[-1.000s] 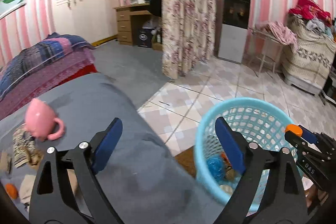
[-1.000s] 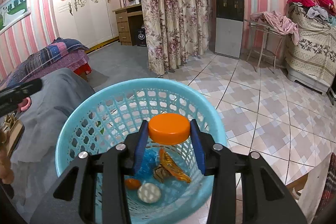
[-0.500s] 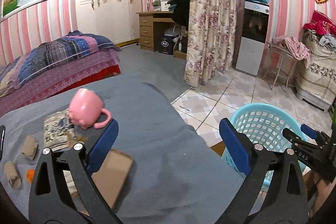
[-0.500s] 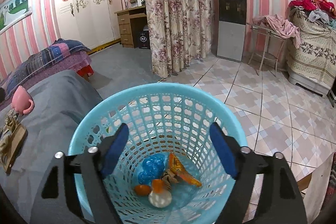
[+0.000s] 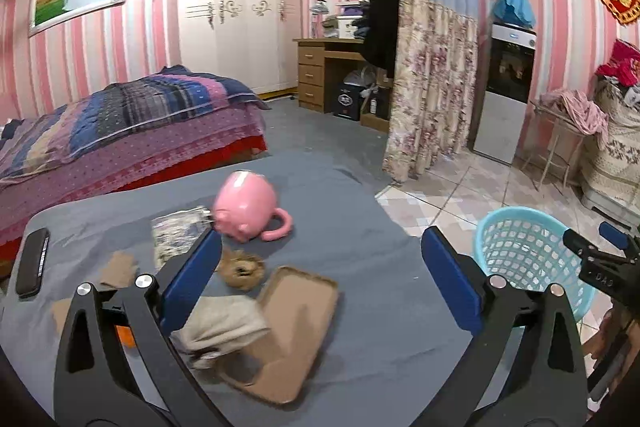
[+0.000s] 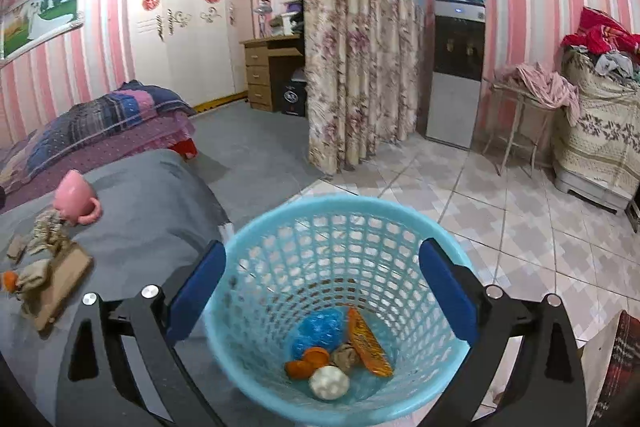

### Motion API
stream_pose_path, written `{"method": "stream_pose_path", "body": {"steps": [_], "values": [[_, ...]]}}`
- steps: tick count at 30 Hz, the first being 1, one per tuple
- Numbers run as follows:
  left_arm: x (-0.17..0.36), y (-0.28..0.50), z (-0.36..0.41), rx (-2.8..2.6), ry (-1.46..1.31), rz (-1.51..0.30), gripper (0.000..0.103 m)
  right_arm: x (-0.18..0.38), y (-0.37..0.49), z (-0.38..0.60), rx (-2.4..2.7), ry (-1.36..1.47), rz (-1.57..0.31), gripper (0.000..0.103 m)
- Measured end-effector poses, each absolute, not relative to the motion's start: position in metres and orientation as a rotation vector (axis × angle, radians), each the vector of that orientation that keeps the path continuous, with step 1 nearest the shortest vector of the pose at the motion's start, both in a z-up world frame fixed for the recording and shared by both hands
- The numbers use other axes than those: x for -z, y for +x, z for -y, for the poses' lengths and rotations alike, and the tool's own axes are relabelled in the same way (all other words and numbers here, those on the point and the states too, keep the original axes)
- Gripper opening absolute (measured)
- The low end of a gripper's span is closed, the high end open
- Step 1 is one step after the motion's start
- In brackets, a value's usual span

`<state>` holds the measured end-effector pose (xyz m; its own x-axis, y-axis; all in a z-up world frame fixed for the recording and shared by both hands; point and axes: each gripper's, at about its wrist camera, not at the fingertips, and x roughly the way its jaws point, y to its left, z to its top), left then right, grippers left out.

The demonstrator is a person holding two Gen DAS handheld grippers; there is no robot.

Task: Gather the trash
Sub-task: 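Move both tools back over the table toward the cardboard tube and cloth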

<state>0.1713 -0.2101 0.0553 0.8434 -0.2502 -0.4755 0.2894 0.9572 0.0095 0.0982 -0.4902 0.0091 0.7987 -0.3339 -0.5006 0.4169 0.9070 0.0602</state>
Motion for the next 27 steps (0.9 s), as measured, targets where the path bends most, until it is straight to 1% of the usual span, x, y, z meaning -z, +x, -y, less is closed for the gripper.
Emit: {"method": "stream_pose_path", "body": {"steps": [7,15,27], "values": [[-0.057,0.164,0.147,0.185,0.066,-0.490,0.097,-0.020,0.102,0.443,0.296,0.141,-0.479,0.095],[-0.038,0.157,0.072,0.049,0.054,-0.545,0.097,-0.023,0.113,0.382,0.210,0.053,-0.483,0.095],[-0.018,0.153,0.000,-0.069,0.016,-0.584,0.097,-0.017,0.136,0.319,0.108,0.053,-0.504,0.095]]}}
